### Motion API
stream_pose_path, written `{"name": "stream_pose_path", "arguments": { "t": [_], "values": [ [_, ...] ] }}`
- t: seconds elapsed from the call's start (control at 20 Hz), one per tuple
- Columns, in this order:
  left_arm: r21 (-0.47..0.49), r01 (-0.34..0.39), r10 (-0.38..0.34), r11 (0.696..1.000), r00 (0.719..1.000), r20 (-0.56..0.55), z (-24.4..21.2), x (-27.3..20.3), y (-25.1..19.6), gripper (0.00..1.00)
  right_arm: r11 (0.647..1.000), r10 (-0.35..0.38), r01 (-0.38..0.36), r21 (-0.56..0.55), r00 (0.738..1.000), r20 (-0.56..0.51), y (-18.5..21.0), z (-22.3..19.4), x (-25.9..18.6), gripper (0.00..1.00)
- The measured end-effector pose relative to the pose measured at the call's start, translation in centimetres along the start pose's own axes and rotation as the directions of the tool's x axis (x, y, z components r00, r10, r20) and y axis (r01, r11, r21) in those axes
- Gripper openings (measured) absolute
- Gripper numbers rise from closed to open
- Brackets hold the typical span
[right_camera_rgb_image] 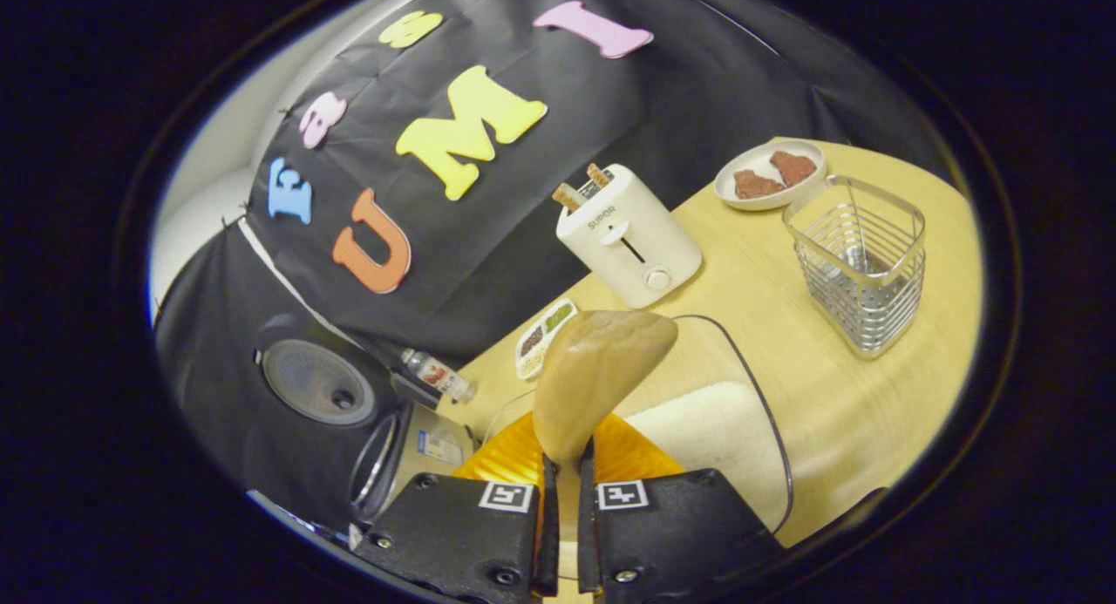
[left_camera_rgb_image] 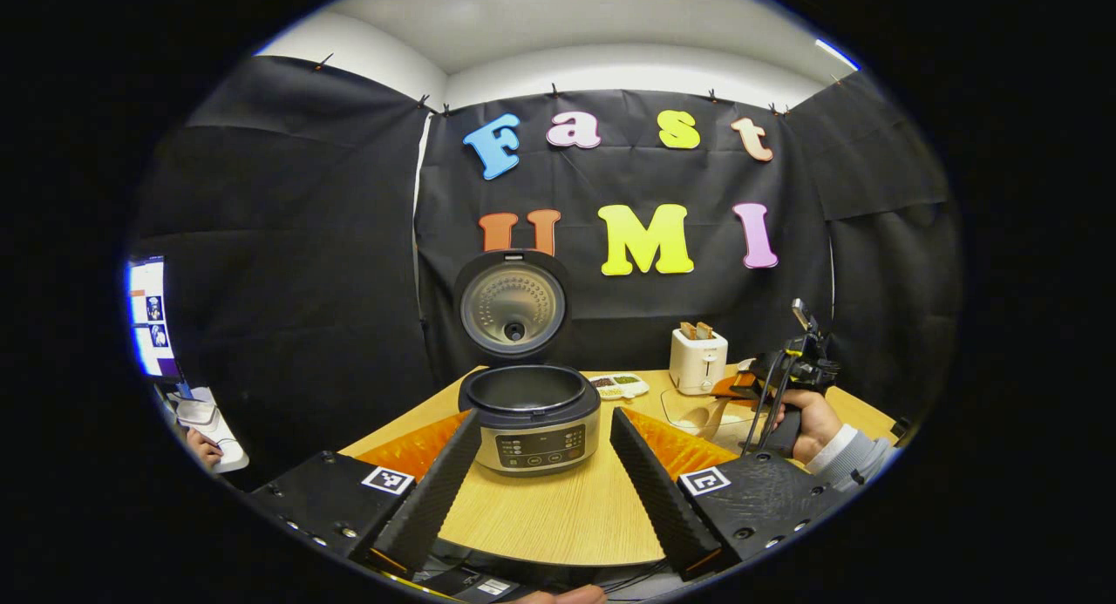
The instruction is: Close the left gripper, press the button to open the rice cooker; take a wooden spoon from the chopstick holder with the right hand, scoop a spoonful of rice and pour it into the rice cooker, then put the wooden spoon back into the chopstick holder.
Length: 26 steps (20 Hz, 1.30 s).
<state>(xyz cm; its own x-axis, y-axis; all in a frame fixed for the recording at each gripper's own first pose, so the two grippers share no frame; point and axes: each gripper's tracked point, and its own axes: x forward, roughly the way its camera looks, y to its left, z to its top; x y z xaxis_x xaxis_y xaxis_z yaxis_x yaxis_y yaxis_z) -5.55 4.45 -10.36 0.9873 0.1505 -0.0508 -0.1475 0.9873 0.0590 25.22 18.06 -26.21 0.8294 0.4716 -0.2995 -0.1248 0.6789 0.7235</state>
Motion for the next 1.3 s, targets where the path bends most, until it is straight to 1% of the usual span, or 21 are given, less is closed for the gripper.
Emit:
{"name": "stream_pose_path", "arguments": {
  "t": [0.1, 0.15, 0.25, 0.35, 0.5, 0.55, 0.6, 0.65, 0.75, 0.8, 0.85, 0.9, 1.0, 1.1, 1.25, 1.3],
  "values": [
    [0.0, 0.009, -0.009, 1.0, 1.0, -0.002, 0.0, -0.4, -0.2, 0.95, 1.0, 0.002, -0.002, 0.007, 0.999, 0.047, -0.2, 1.4, -1.1, 0.13],
    [-0.003, 0.019, -0.019, 1.0, 1.0, -0.003, 0.0, -0.4, -0.4, 0.95, 0.999, 0.015, -0.017, 0.029, 0.998, 0.065, 0.0, 2.0, -1.7, 0.14],
    [-0.012, 0.037, -0.037, 0.999, 0.999, -0.005, 0.3, -0.5, -0.8, 0.95, 0.992, 0.054, -0.065, 0.111, 0.994, 0.097, 0.3, 3.3, -2.7, 0.13],
    [-0.013, 0.034, -0.034, 0.999, 0.999, -0.006, 0.3, -0.6, -0.5, 0.95, 0.971, 0.08, -0.108, 0.215, 0.988, 0.133, -0.2, 4.5, -3.7, 0.13],
    [-0.005, 0.025, -0.025, 1.0, 1.0, -0.006, 0.5, -0.7, -0.4, 0.95, 0.917, 0.137, -0.195, 0.348, 0.973, 0.185, -0.3, 5.9, -5.1, 0.13],
    [-0.002, 0.026, -0.026, 1.0, 1.0, -0.003, 0.7, -0.8, -0.5, 0.95, 0.895, 0.15, -0.219, 0.388, 0.968, 0.2, -0.6, 6.3, -5.9, 0.13],
    [0.002, 0.028, -0.028, 1.0, 1.0, 0.0, 0.8, -1.0, -0.5, 0.95, 0.865, 0.162, -0.243, 0.44, 0.963, 0.213, -0.9, 6.7, -6.6, 0.13],
    [0.009, 0.026, -0.026, 1.0, 1.0, 0.002, 0.9, -1.2, -0.6, 0.95, 0.818, 0.185, -0.281, 0.502, 0.955, 0.233, -0.9, 7.4, -7.0, 0.13],
    [0.022, 0.026, -0.026, 0.999, 1.0, 0.004, 0.9, -1.4, -0.5, 0.95, 0.706, 0.237, -0.37, 0.604, 0.927, 0.292, -0.5, 9.0, -8.7, 0.13],
    [0.026, 0.025, -0.025, 0.999, 1.0, 0.004, 0.9, -1.5, -0.5, 0.95, 0.662, 0.256, -0.401, 0.633, 0.915, 0.312, -0.4, 9.4, -9.3, 0.13],
    [0.026, 0.024, -0.024, 0.999, 1.0, 0.003, 0.9, -1.4, -0.5, 0.95, 0.638, 0.265, -0.417, 0.648, 0.908, 0.324, -0.3, 9.4, -9.6, 0.13],
    [0.024, 0.026, -0.026, 0.999, 1.0, 0.002, 0.9, -1.3, -0.6, 0.94, 0.629, 0.266, -0.42, 0.654, 0.907, 0.326, -0.2, 9.4, -9.8, 0.13],
    [0.016, 0.029, -0.029, 0.999, 1.0, 0.002, 1.0, -1.5, -0.6, 0.94, 0.642, 0.266, -0.415, 0.644, 0.909, 0.321, -0.3, 9.3, -9.0, 0.13],
    [0.011, 0.034, -0.034, 0.999, 0.999, 0.005, 1.0, -1.8, -0.8, 0.94, 0.665, 0.27, -0.41, 0.624, 0.911, 0.311, 0.7, 9.4, -8.4, 0.13],
    [0.011, 0.038, -0.038, 0.999, 0.999, 0.012, 1.1, -2.1, -0.5, 0.94, 0.694, 0.27, -0.397, 0.601, 0.917, 0.293, 2.0, 9.2, -9.2, 0.13],
    [0.012, 0.04, -0.04, 0.999, 0.999, 0.013, 1.1, -2.4, -0.3, 0.94, 0.709, 0.273, -0.387, 0.59, 0.922, 0.276, 2.5, 8.9, -9.0, 0.13]
  ]
}}
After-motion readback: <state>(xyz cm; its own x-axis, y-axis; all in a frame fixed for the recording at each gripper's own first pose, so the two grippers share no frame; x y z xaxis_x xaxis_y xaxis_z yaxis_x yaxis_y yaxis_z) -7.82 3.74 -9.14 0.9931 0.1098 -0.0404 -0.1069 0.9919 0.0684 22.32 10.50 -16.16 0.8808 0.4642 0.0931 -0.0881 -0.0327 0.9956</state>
